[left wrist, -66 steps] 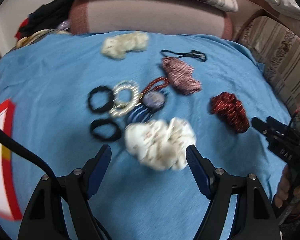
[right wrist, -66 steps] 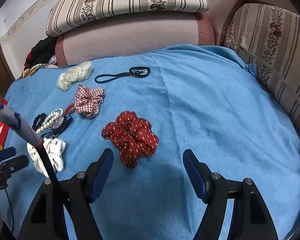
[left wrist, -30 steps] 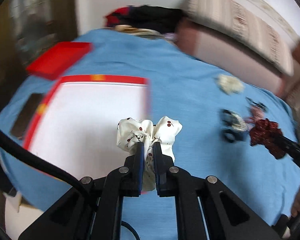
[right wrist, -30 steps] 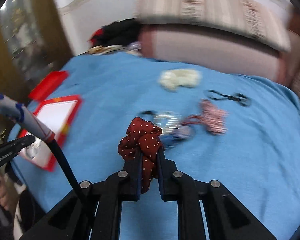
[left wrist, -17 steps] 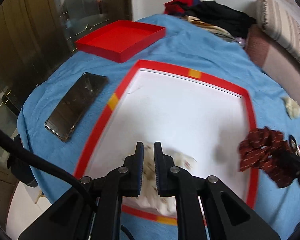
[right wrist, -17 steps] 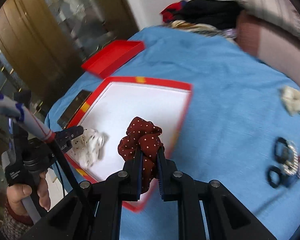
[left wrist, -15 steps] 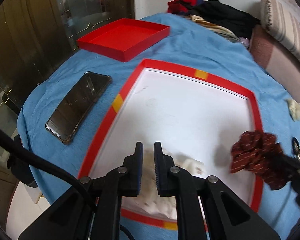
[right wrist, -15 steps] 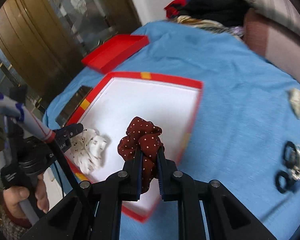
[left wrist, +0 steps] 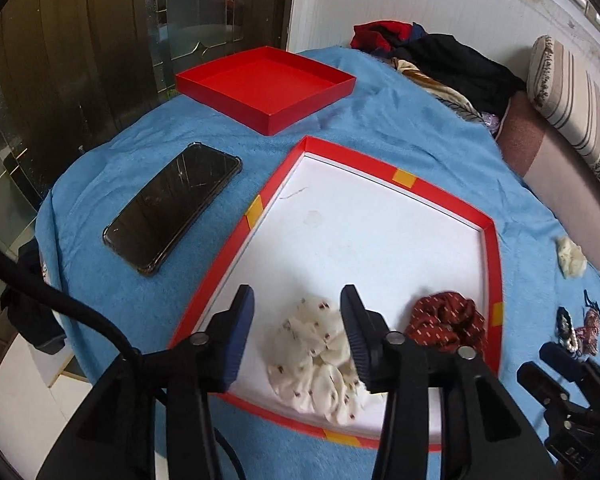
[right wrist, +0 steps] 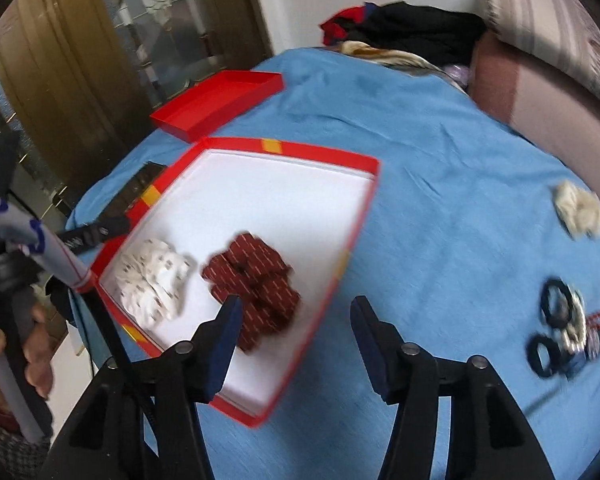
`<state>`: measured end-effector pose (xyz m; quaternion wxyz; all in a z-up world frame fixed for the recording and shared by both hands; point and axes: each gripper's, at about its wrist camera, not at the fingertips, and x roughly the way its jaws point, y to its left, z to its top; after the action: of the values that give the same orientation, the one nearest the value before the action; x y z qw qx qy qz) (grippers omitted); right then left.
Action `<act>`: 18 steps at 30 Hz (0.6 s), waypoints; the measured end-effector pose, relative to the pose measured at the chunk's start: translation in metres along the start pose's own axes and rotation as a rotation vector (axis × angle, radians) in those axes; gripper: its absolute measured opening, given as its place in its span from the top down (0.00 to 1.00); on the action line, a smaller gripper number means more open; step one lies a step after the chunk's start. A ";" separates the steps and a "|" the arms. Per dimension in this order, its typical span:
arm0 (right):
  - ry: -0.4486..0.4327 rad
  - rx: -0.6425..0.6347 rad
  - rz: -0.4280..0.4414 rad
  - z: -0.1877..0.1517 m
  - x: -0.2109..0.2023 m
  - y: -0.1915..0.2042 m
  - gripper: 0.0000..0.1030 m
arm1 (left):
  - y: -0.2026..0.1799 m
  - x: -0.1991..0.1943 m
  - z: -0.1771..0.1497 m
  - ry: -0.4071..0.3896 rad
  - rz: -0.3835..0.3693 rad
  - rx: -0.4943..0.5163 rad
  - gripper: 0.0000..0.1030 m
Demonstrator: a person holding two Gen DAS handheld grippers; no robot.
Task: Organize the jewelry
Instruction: 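Carry both scrunchies into the white tray and open both grippers, then grasp a black hair tie with left gripper while right grasps plaid scrunchie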
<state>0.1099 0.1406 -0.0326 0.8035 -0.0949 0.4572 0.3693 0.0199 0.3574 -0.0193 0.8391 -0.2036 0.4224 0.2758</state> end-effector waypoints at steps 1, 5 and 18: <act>0.002 0.011 -0.006 -0.004 -0.003 -0.005 0.41 | -0.002 -0.003 -0.002 -0.002 0.001 0.006 0.54; 0.016 0.064 -0.036 -0.030 -0.017 -0.035 0.41 | -0.017 -0.014 -0.012 -0.008 0.010 0.045 0.52; -0.044 0.348 -0.218 -0.122 -0.099 -0.192 0.41 | -0.160 -0.023 -0.055 0.053 -0.133 0.273 0.49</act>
<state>0.1284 -0.1056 -0.0575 0.8528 0.0044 0.4834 0.1976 0.0777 0.1973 -0.0140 0.8638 -0.1226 0.4637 0.1541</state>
